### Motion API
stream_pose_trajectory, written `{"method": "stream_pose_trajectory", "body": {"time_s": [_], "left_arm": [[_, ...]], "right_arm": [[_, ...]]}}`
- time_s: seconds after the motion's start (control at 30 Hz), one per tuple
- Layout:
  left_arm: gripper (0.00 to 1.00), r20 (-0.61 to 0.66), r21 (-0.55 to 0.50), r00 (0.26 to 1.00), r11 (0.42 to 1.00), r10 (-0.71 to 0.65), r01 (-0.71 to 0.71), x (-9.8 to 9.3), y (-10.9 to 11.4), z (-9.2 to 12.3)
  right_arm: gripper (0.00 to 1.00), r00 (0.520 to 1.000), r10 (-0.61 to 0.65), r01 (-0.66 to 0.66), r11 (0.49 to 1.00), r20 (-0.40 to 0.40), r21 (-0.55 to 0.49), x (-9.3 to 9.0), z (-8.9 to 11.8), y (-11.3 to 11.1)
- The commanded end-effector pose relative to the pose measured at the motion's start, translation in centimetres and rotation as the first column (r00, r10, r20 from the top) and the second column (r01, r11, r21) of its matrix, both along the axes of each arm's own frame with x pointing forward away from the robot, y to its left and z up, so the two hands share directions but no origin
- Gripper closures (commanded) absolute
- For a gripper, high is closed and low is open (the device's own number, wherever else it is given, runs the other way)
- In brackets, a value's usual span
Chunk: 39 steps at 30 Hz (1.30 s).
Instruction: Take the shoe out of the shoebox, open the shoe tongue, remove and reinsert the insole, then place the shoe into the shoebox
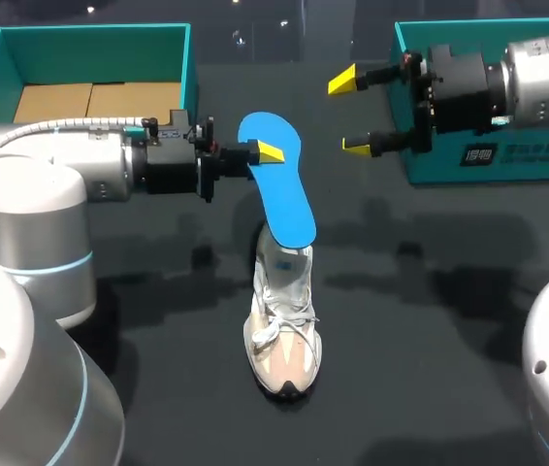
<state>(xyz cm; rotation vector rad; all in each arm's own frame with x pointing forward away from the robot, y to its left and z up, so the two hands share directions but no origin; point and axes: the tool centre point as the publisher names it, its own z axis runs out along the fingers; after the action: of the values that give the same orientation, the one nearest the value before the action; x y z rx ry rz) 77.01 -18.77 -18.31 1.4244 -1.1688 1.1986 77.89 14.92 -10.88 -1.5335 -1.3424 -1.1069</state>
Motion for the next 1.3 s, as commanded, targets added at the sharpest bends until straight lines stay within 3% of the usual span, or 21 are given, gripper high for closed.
{"method": "stream_pose_trajectory", "body": {"time_s": [0.03, 0.3, 0.6, 0.83, 1.3], "left_arm": [[1.0, 0.0, 0.003, 1.0, 1.0, 0.0, 0.0, 0.1, -0.3, -0.1], [1.0, 0.0, 0.003, 1.0, 1.0, 0.0, 0.0, 0.1, -0.3, -0.1], [1.0, 0.0, 0.003, 1.0, 1.0, 0.0, 0.0, 0.1, -0.3, -0.1], [1.0, 0.0, 0.003, 1.0, 1.0, 0.0, 0.0, 0.1, -0.3, -0.1], [1.0, 0.0, 0.003, 1.0, 1.0, 0.0, 0.0, 0.1, -0.3, -0.1]], "right_arm": [[0.0, 0.996, -0.022, -0.011, 0.926, -0.082, -0.376, -0.6, 2.3, 0.2], [0.0, 0.974, -0.086, -0.052, 0.815, -0.209, -0.577, -1.0, 4.8, 0.9], [0.0, 0.937, -0.196, -0.117, 0.604, -0.289, -0.788, -1.2, 7.6, 2.4], [0.0, 0.945, -0.22, -0.124, 0.443, -0.242, -0.888, -1.4, 9.1, 3.6], [0.0, 0.945, -0.242, -0.151, 0.27, -0.219, -0.951, -1.2, 10.4, 5.8]]}}
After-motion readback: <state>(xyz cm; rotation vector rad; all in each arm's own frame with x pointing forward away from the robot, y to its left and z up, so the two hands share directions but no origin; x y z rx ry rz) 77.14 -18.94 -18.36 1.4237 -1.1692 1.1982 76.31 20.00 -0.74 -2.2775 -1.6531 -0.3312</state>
